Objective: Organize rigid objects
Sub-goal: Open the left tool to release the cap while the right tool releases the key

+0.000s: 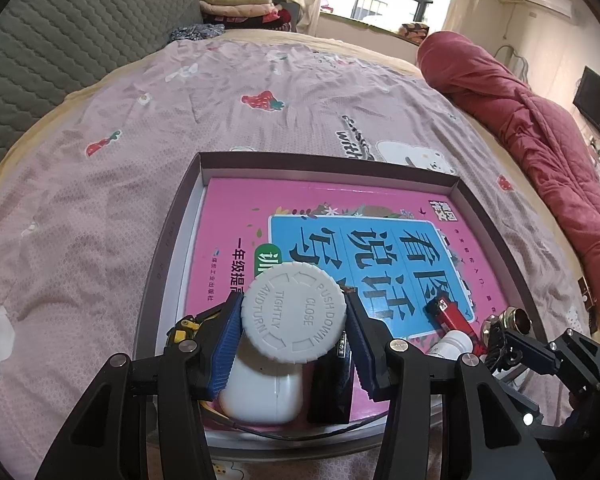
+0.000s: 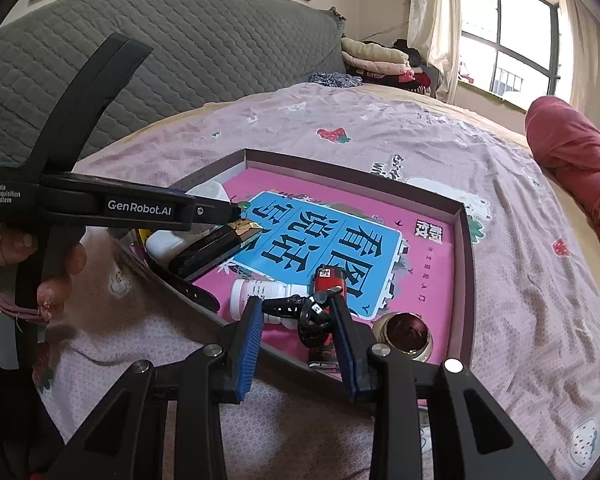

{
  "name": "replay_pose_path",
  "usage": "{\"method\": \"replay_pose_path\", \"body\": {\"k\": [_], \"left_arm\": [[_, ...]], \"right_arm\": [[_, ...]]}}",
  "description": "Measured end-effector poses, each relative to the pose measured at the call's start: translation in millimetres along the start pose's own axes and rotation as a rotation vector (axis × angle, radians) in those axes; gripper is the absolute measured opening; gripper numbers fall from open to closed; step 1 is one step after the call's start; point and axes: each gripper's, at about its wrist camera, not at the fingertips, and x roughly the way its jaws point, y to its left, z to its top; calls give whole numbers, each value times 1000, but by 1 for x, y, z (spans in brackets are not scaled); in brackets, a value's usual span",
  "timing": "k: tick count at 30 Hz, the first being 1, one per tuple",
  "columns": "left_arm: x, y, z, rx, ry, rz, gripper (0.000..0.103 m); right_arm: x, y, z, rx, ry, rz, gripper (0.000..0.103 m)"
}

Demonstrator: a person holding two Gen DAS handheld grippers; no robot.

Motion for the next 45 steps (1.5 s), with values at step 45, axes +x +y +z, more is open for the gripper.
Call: {"method": "replay_pose_path", "body": {"k": [45], "left_arm": [[-33, 2, -10, 2, -1, 6, 62]], "right_arm": [[-45, -11, 2, 129, -147, -22, 51]]}}
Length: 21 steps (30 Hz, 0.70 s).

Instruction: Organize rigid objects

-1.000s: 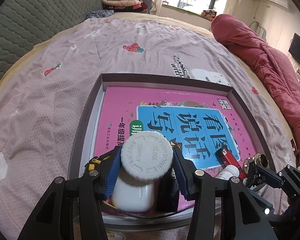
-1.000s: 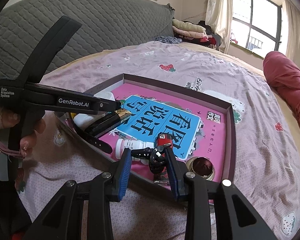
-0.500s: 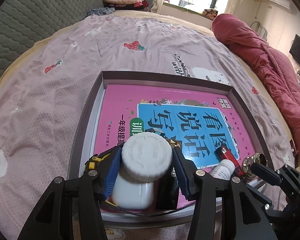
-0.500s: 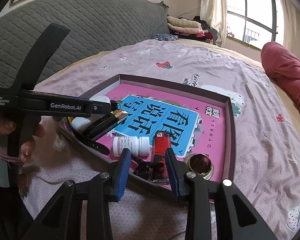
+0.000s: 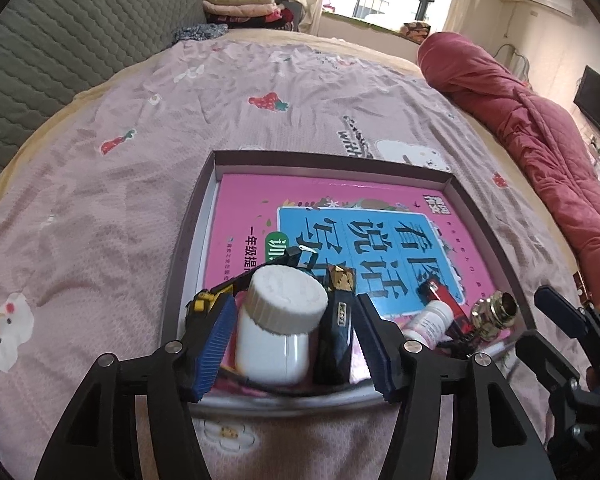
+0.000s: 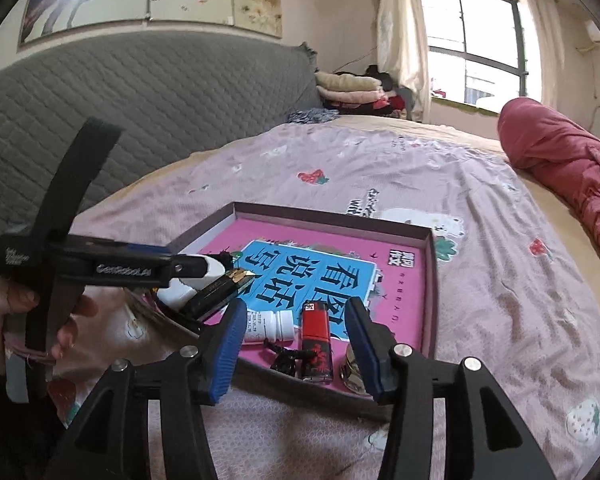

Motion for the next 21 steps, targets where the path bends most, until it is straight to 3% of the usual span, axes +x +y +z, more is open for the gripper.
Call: {"method": "replay_pose_path", "body": {"k": [6, 15, 21], "left_arm": [[-29, -8, -10, 8, -36, -2, 68], [-69, -28, -36, 47, -71, 10, 75], [-85, -34, -57, 62, -88, 74, 76]], "right_arm": [[-12, 3, -5, 60, 7, -34, 52], [-32, 19, -8, 51, 12, -106, 52], [-43, 27, -17, 53, 49, -175, 52]]}}
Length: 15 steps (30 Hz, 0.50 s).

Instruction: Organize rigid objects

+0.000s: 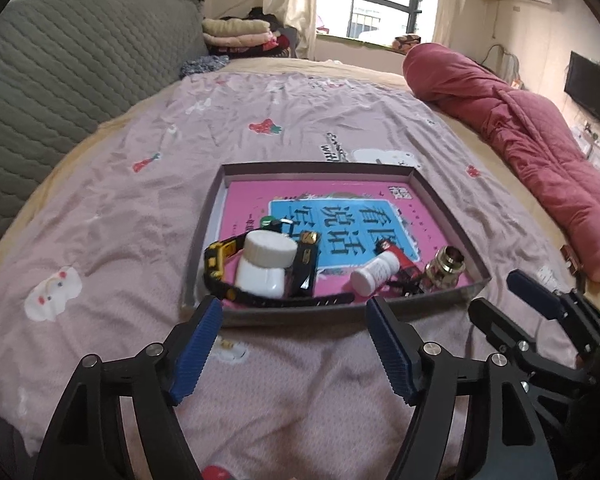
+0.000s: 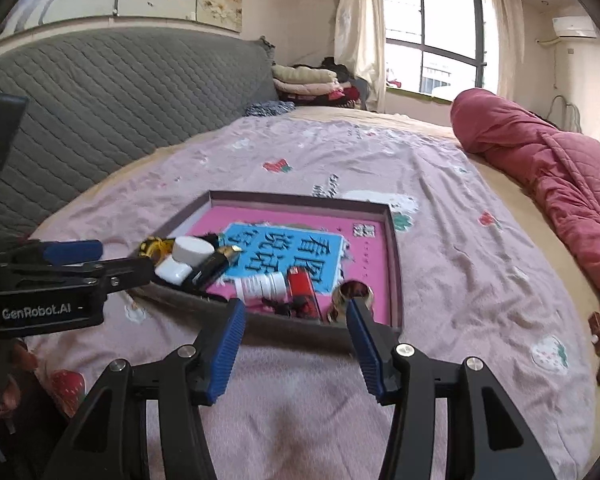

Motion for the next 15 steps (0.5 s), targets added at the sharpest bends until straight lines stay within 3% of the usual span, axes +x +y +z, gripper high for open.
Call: {"method": "replay_pose_path", "body": {"k": [15], "left_arm": [[-15, 4, -37, -15, 69, 3, 76]], "right_arm": [[-18, 6, -23, 92, 89, -38, 53]]}}
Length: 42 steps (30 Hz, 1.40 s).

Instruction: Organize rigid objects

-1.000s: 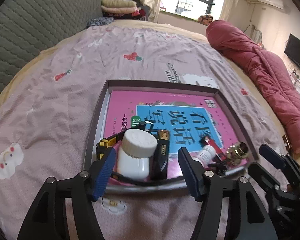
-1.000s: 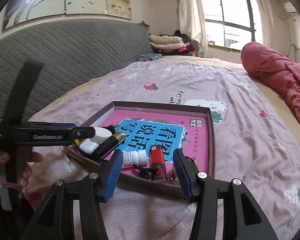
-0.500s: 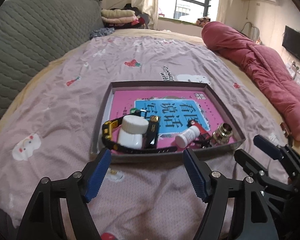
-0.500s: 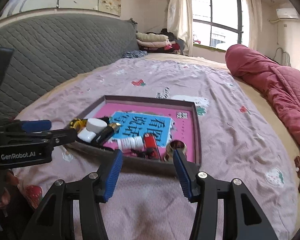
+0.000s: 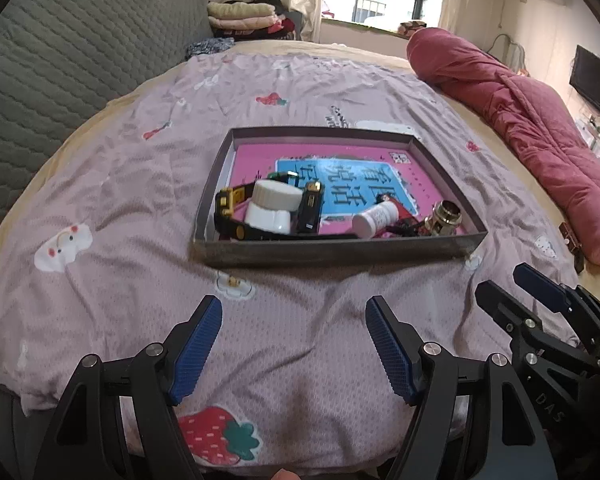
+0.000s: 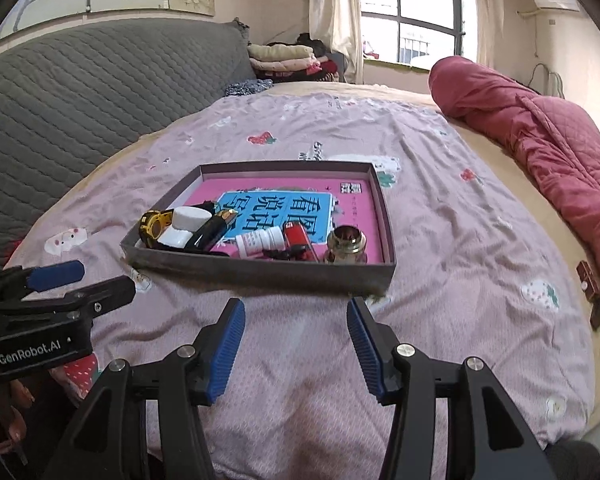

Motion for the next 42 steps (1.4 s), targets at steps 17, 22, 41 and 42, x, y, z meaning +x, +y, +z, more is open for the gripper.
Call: {"method": "replay_pose_path", "body": {"k": [17, 22, 41, 42], "left_arm": [[15, 1, -15, 14, 26, 11, 75], [25, 1, -18, 15, 39, 12, 75], [40, 3, -20, 3, 52, 17, 75], [40, 3, -20, 2, 53, 16, 75]], "right_arm": [[12, 8, -15, -17, 29, -27, 53], [19, 6, -19, -1, 39, -16, 53], [30, 4, -25, -1, 74, -7, 53], [30, 5, -25, -4, 74, -1, 53]]}}
